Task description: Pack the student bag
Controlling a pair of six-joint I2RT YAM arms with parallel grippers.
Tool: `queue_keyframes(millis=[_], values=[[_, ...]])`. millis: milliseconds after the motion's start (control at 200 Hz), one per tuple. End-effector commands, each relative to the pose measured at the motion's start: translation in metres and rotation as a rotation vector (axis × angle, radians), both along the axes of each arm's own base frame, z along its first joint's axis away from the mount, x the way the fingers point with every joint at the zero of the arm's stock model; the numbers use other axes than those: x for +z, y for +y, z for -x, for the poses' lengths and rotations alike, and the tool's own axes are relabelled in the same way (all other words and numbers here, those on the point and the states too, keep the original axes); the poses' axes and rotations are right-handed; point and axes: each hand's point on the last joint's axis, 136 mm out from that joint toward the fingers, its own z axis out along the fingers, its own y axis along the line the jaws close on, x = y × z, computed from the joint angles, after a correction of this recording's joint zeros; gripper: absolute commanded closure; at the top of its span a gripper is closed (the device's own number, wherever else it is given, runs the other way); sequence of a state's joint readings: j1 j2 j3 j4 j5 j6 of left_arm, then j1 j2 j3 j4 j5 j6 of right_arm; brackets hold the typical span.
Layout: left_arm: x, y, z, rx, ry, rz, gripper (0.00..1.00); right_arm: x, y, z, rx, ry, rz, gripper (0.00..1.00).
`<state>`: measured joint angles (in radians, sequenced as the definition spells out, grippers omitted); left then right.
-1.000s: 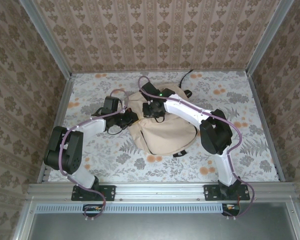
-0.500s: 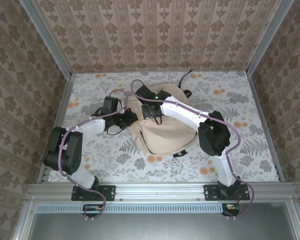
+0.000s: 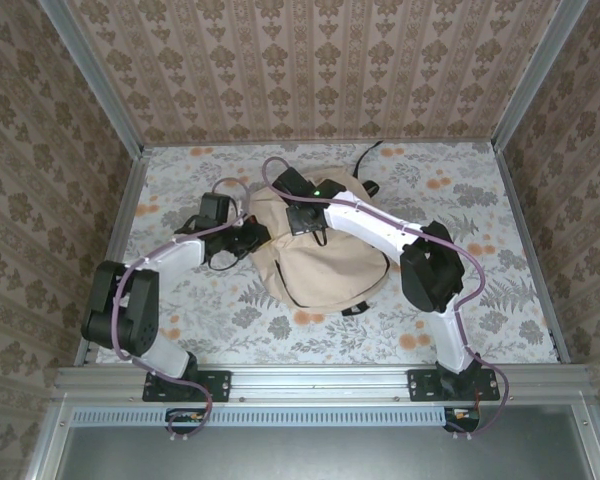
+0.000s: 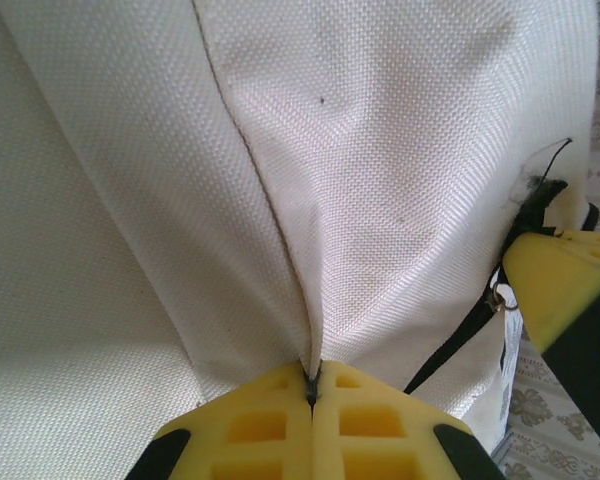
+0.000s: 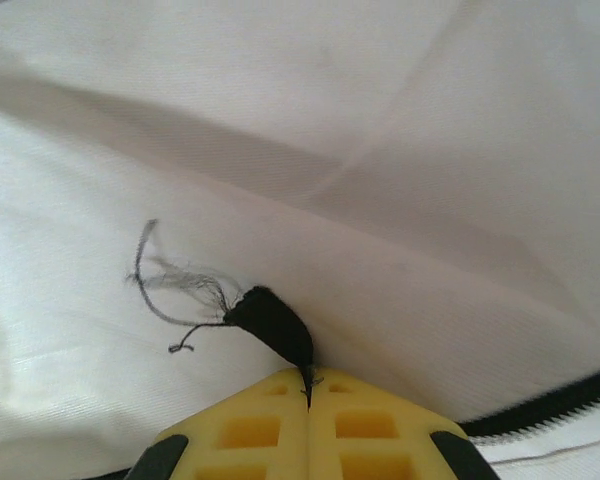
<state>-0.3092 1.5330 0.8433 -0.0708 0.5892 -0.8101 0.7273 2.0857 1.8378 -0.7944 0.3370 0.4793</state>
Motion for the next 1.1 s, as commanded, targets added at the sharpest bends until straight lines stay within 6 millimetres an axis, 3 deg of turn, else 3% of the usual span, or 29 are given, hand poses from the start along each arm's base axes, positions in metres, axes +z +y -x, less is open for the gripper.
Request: queue_keyframes(millis=[0, 140, 310, 610, 810, 1095], values=[[-0.018, 0.036, 0.014, 0.06, 0.07, -0.09, 1.0, 0.038, -0.069, -0.019, -0.176, -0.133, 0.152, 1.0], [-0.022, 0.049, 0.013, 0.089, 0.078, -0.107, 1.0, 0.049, -0.088, -0.02, -0.229, -0.17, 0.19, 1.0], [-0.02, 0.057, 0.01, 0.106, 0.075, -0.113, 1.0, 0.042, -0.11, -0.022, -0.305, -0.153, 0.207, 1.0], [-0.019, 0.063, 0.011, 0.108, 0.07, -0.117, 1.0, 0.002, -0.124, -0.034, -0.328, -0.034, 0.12, 1.0], [-0.019, 0.062, 0.007, 0.107, 0.069, -0.111, 1.0, -0.029, -0.134, -0.029, -0.366, 0.088, 0.093, 1.0], [0.008, 0.033, -0.048, 0.059, -0.054, -0.019, 1.0, -0.013, -0.157, -0.013, -0.454, 0.037, 0.039, 1.0]])
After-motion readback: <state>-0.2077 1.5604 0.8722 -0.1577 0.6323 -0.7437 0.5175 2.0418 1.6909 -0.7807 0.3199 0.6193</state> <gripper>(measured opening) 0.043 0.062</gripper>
